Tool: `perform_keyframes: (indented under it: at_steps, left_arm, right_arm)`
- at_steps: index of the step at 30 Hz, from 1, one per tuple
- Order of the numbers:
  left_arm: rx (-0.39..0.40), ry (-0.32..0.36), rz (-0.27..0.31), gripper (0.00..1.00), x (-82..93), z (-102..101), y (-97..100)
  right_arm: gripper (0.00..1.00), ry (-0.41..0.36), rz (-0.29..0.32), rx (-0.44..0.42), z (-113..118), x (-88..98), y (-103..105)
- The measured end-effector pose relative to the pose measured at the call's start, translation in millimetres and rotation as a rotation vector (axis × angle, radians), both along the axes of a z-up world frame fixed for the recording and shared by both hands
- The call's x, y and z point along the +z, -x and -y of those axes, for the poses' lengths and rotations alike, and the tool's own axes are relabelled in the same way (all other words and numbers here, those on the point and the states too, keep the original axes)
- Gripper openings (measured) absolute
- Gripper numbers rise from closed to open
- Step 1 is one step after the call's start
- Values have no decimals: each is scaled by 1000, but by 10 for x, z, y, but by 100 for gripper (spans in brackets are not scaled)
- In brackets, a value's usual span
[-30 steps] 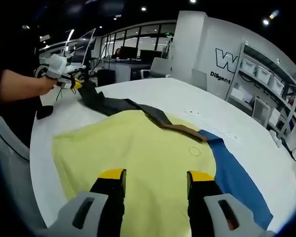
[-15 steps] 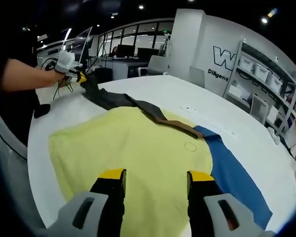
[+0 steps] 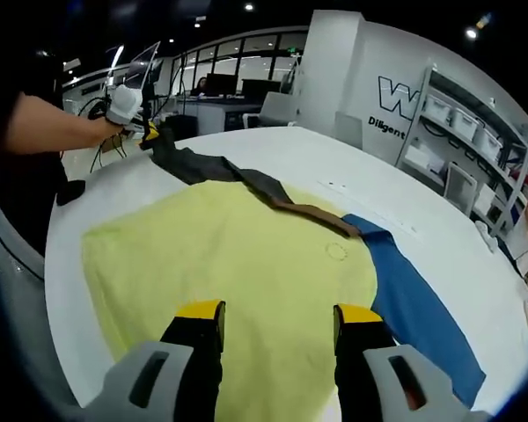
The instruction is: Fold the garment on the visible template until the final outline fits inside the template.
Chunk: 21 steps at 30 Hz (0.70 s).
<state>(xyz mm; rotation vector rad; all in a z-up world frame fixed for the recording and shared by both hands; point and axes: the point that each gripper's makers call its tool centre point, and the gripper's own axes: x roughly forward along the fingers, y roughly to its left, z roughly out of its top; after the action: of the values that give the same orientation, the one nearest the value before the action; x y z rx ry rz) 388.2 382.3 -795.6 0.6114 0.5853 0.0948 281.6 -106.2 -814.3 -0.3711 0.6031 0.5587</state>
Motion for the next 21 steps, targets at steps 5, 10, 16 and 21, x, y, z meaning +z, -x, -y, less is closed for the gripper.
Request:
perform_keyframes:
  at_steps: [5,10,16,21]
  left_arm:
    - [38,-83,-25,3,-10,-176,21]
    - [39,-132,-42,4,-25,-241,18]
    - [52,-170,-55,4,-44,-306,-24]
    - [54,-175,-100,4,-124,-292,-15]
  right_arm:
    - [46,4,-2,-6,25,-3,-2]
    - [46,7,-6,0,5,-23,-1]
    - [46,10,-10,1,13,-35,4]
    - [47,9,-9,-2,22,-31,-4]
